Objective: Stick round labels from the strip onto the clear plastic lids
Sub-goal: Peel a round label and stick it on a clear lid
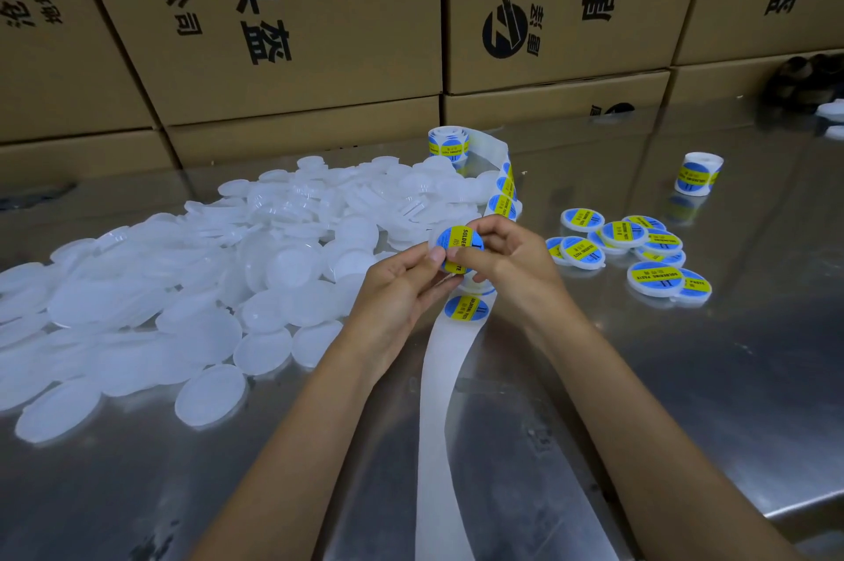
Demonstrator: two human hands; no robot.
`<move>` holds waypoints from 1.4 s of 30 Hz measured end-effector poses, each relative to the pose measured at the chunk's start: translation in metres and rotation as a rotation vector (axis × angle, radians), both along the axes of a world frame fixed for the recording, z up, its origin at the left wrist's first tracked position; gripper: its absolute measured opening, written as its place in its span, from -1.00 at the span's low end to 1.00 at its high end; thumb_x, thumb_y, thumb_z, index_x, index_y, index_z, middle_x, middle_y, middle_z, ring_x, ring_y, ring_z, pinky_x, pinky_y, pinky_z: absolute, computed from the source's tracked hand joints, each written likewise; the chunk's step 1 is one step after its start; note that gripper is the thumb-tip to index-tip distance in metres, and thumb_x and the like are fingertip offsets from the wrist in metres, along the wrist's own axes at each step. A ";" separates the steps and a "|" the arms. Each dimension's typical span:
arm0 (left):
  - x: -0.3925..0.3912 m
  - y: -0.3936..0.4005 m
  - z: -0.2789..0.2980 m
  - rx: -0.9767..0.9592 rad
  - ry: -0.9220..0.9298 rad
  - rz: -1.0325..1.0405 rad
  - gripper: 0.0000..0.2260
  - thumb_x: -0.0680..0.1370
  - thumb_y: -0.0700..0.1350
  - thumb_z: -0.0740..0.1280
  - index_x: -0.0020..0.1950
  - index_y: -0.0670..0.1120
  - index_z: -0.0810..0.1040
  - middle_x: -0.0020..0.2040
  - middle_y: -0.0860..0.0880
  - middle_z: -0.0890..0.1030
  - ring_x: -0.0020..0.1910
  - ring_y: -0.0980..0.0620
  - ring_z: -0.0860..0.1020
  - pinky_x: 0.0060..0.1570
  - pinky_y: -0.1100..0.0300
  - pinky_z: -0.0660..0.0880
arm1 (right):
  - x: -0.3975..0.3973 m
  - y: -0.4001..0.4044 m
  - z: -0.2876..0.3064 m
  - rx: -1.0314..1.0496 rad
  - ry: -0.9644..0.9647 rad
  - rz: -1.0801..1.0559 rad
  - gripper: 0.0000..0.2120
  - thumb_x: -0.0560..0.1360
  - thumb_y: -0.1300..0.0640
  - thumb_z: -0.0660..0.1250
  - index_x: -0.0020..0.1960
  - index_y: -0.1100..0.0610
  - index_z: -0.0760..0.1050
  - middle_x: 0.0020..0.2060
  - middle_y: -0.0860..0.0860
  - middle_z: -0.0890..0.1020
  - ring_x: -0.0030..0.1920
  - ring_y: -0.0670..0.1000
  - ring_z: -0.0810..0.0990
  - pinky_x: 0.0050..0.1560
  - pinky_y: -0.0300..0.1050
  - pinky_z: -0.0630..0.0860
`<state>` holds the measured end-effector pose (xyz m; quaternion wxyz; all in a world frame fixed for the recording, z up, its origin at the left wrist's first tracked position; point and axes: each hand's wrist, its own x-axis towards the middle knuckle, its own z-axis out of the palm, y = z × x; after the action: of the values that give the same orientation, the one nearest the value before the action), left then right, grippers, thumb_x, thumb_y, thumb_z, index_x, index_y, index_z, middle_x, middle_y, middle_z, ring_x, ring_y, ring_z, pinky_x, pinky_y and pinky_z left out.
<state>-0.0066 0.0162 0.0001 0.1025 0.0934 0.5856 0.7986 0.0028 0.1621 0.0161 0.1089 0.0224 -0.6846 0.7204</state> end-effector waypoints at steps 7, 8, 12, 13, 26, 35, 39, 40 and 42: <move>0.002 0.002 0.001 0.003 0.001 -0.004 -0.74 0.67 -0.21 0.25 0.30 -0.28 0.57 0.19 -0.21 0.67 0.19 -0.08 0.65 0.21 0.15 0.58 | -0.001 -0.001 -0.001 -0.003 0.020 -0.026 -0.83 0.43 0.38 0.46 -0.04 0.23 0.54 -0.26 -0.05 0.65 -0.35 -0.22 0.58 -0.34 -0.40 0.44; 0.002 0.002 0.001 0.003 0.001 -0.003 -0.74 0.67 -0.21 0.25 0.30 -0.28 0.57 0.18 -0.22 0.67 0.18 -0.09 0.66 0.21 0.15 0.58 | -0.002 -0.001 -0.001 0.001 0.021 -0.029 -0.83 0.43 0.38 0.46 -0.04 0.22 0.54 -0.27 -0.05 0.65 -0.35 -0.22 0.58 -0.34 -0.40 0.44; 0.002 0.002 0.001 -0.002 0.004 -0.006 -0.74 0.67 -0.21 0.25 0.31 -0.28 0.57 0.17 -0.19 0.68 0.17 -0.05 0.66 0.22 0.15 0.57 | -0.002 -0.002 -0.002 0.027 0.037 -0.043 -0.81 0.41 0.37 0.47 -0.12 0.15 0.53 -0.30 -0.09 0.64 -0.36 -0.22 0.57 -0.35 -0.39 0.44; 0.002 0.002 0.001 -0.001 0.004 -0.009 -0.74 0.67 -0.21 0.25 0.31 -0.28 0.57 0.17 -0.18 0.69 0.17 -0.04 0.66 0.22 0.15 0.57 | -0.003 -0.002 -0.002 0.034 0.043 -0.050 -0.80 0.41 0.37 0.47 -0.14 0.13 0.52 -0.30 -0.09 0.64 -0.36 -0.22 0.57 -0.35 -0.39 0.44; 0.000 0.000 -0.001 0.024 -0.030 -0.059 -0.74 0.70 -0.20 0.19 0.31 -0.24 0.57 0.19 -0.17 0.68 0.22 -0.07 0.64 0.26 0.11 0.55 | -0.009 -0.002 -0.013 0.189 0.049 -0.169 -0.76 0.38 0.23 0.52 -0.09 0.06 0.49 -0.26 -0.08 0.47 -0.46 -0.10 0.39 -0.33 -0.25 0.42; -0.002 -0.003 0.003 0.244 -0.124 -0.024 -0.76 0.68 -0.25 0.20 0.26 -0.30 0.55 0.19 -0.23 0.67 0.15 -0.09 0.67 0.17 0.13 0.60 | -0.014 0.003 -0.018 0.177 0.021 -0.204 -0.83 0.42 0.22 0.47 -0.05 0.11 0.52 -0.20 0.00 0.50 -0.30 0.02 0.45 -0.17 -0.07 0.44; 0.000 -0.005 0.005 0.364 -0.161 -0.098 -0.75 0.68 -0.25 0.16 0.26 -0.32 0.54 0.19 -0.25 0.66 0.18 -0.12 0.66 0.10 0.14 0.62 | -0.009 -0.003 -0.019 0.147 0.016 -0.074 -0.71 0.44 -0.06 0.50 0.05 0.02 0.51 -0.11 -0.07 0.58 -0.29 -0.08 0.56 -0.20 -0.23 0.54; 0.002 -0.004 0.006 0.360 -0.158 -0.135 -0.74 0.68 -0.25 0.15 0.26 -0.32 0.55 0.21 -0.25 0.65 0.20 -0.12 0.65 0.10 0.14 0.62 | -0.008 -0.005 -0.020 0.164 0.037 -0.036 -0.69 0.42 -0.11 0.50 0.05 -0.02 0.50 -0.12 -0.11 0.60 -0.29 -0.14 0.57 -0.24 -0.31 0.52; 0.005 -0.003 0.006 0.340 -0.164 -0.187 -0.72 0.67 -0.25 0.15 0.31 -0.32 0.52 0.26 -0.25 0.62 0.25 -0.12 0.62 0.15 0.13 0.60 | -0.006 -0.008 -0.024 0.216 0.091 -0.013 -0.68 0.41 -0.18 0.49 0.00 -0.02 0.51 -0.20 -0.13 0.63 -0.27 -0.19 0.58 -0.24 -0.37 0.51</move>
<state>-0.0013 0.0135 0.0065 0.2065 0.0980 0.4207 0.8779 -0.0032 0.1544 -0.0076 0.1414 0.0624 -0.7527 0.6400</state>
